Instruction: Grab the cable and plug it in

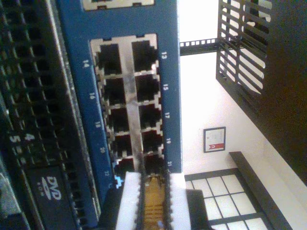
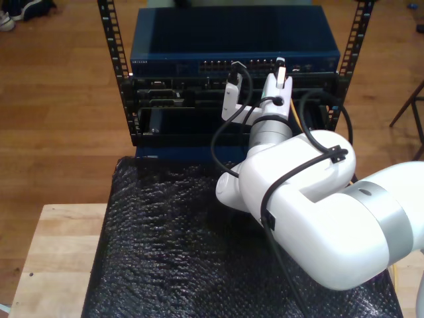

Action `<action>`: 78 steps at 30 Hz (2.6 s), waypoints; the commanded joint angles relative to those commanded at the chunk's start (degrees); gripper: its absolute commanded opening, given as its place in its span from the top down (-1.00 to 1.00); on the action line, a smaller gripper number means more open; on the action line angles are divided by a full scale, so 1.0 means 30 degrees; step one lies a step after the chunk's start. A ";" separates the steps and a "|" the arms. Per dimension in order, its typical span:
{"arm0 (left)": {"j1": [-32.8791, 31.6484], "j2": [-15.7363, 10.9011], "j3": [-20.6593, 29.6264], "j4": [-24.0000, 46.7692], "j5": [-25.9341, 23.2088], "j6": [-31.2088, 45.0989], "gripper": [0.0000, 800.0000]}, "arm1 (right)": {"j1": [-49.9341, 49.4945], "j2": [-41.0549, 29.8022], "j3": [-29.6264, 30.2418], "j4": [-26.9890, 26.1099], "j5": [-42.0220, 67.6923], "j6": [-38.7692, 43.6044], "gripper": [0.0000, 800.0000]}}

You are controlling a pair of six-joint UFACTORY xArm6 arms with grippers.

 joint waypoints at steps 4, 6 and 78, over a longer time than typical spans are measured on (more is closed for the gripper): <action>0.0000 0.0000 0.0000 0.0000 0.0000 0.0000 -1.00 | -0.0029 0.0000 0.0176 -0.0029 0.0117 0.0029 0.24; 0.0000 0.0000 0.0000 0.0000 0.0000 0.0000 -1.00 | -0.0059 0.0000 0.0205 -0.0029 0.0176 0.0059 0.09; 0.0000 0.0000 0.0000 0.0000 0.0000 0.0000 -1.00 | -0.9055 -2.0571 1.2015 -0.5919 2.4059 0.0029 -0.67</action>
